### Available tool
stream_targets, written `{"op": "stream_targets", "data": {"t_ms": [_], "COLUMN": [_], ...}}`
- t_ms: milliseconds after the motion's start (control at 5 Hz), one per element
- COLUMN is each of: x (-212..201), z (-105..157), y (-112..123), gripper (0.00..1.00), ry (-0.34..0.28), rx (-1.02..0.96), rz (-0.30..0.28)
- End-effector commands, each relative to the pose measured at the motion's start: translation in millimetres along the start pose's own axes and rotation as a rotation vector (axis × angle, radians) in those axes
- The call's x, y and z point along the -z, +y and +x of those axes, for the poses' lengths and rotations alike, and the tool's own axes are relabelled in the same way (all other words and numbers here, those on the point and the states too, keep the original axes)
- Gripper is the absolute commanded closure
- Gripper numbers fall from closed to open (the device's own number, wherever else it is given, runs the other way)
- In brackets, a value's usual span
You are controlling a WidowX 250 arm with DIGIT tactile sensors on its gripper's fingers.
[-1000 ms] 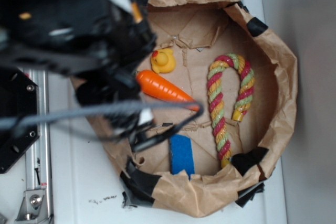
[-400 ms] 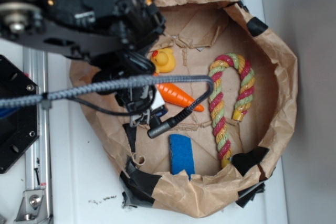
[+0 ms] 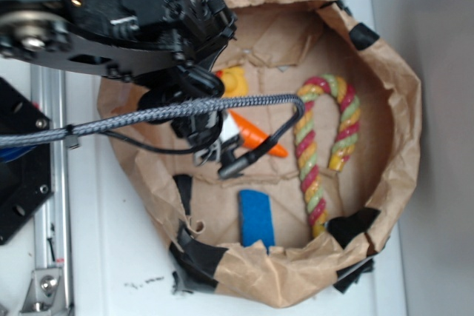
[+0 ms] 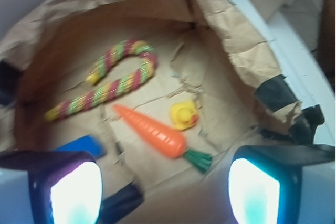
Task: Grab the yellow duck.
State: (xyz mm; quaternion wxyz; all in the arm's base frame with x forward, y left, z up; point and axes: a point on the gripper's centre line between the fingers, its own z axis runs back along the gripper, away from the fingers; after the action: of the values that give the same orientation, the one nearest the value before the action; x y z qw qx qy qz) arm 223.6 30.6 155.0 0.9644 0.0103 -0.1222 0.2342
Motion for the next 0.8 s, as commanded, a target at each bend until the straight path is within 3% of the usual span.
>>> {"op": "stream_targets", "data": {"t_ms": [0, 200, 400, 600], "x": [44.4, 80.3, 101.3, 102.4], "z": [23.4, 25.7, 20.4, 18.1], "y": [0.3, -0.8, 2.3, 2.4], "gripper": [0.0, 0.0, 0.0, 0.0], "ry": [-0.06, -0.041, -0.016, -0.011], "rx": [-0.066, -0.055, -0.061, -0.071], "rz": [-0.023, -0.043, -0.024, -0.018]}}
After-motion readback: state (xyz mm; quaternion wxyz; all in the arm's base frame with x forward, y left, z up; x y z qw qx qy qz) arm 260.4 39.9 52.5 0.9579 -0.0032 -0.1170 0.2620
